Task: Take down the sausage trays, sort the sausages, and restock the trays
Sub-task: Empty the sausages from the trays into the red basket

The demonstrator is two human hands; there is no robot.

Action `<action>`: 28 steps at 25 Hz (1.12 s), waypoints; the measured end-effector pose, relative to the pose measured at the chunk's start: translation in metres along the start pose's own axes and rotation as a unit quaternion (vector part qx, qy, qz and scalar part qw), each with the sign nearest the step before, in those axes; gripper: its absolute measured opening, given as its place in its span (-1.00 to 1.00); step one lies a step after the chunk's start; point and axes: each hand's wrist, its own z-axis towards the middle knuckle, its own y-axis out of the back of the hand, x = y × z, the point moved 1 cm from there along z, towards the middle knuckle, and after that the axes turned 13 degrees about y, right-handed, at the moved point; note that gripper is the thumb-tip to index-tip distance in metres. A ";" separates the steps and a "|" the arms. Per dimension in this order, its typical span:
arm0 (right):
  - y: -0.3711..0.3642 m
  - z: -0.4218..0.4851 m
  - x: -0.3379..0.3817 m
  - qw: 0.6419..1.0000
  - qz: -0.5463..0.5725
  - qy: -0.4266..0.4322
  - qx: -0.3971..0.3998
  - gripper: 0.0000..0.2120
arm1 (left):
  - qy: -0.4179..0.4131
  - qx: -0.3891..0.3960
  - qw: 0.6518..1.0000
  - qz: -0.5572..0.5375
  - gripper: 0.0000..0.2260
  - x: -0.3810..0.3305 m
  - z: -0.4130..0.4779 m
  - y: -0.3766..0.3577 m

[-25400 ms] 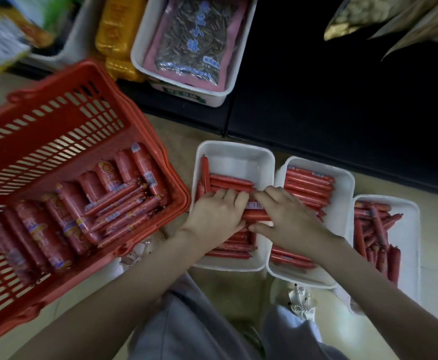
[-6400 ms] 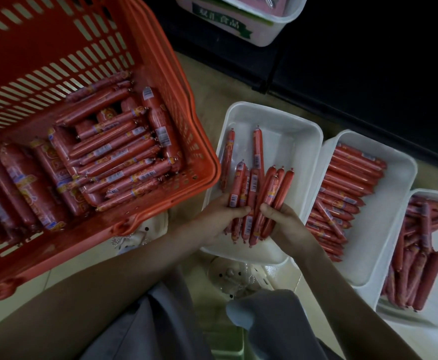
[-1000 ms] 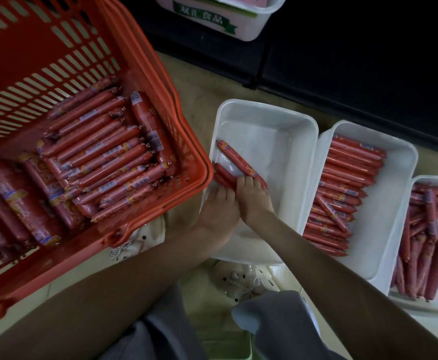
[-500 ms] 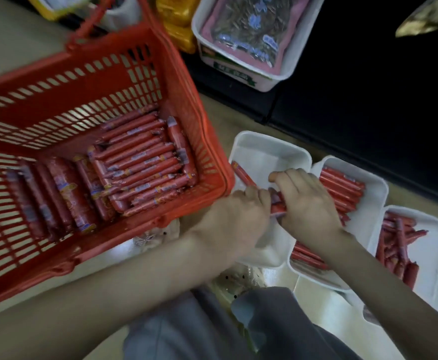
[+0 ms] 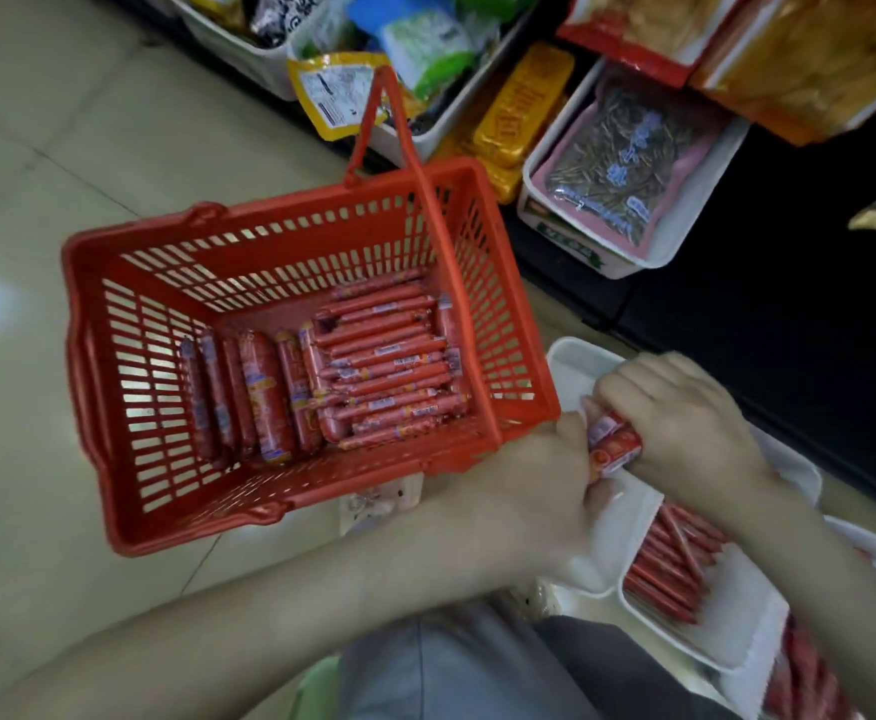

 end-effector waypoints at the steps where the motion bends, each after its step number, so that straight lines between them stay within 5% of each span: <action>1: 0.004 -0.005 -0.006 1.000 -0.021 -0.004 0.012 -0.81 | -0.003 0.022 0.999 -0.030 -0.68 -0.005 0.008 -0.004; 5: 0.017 -0.032 -0.027 0.993 -0.092 -0.030 0.073 -0.91 | -0.045 0.080 0.993 -0.080 -0.72 -0.017 0.046 -0.026; 8: 0.018 -0.047 -0.031 0.985 -0.129 -0.064 0.093 -0.75 | -0.070 0.067 0.994 -0.052 -0.78 -0.022 0.063 -0.037; 11: 0.022 -0.041 -0.031 0.982 -0.144 -0.096 0.081 -0.73 | -0.098 -0.062 0.993 0.032 -0.77 -0.017 0.064 -0.031; 14: 0.013 -0.012 -0.022 0.986 -0.141 -0.080 0.037 -0.77 | -0.158 -0.266 0.942 0.129 -0.66 0.008 0.059 -0.017; 18: -0.026 0.038 -0.007 0.995 -0.086 -0.039 0.015 -0.82 | -0.144 -0.335 0.899 0.241 -0.69 0.065 0.061 0.003; 20: -0.048 0.058 -0.001 0.997 -0.057 -0.041 0.026 -0.68 | -0.106 -0.352 0.884 0.288 -0.71 0.100 0.067 0.014; 24: -0.077 0.062 -0.002 0.997 -0.012 -0.079 0.001 -0.55 | 0.023 -0.282 0.888 0.363 -0.64 0.168 0.090 0.014; 28: -0.105 0.011 -0.011 0.968 0.052 -0.234 -0.073 -0.57 | 0.143 -0.113 0.900 0.395 -0.52 0.204 0.121 -0.023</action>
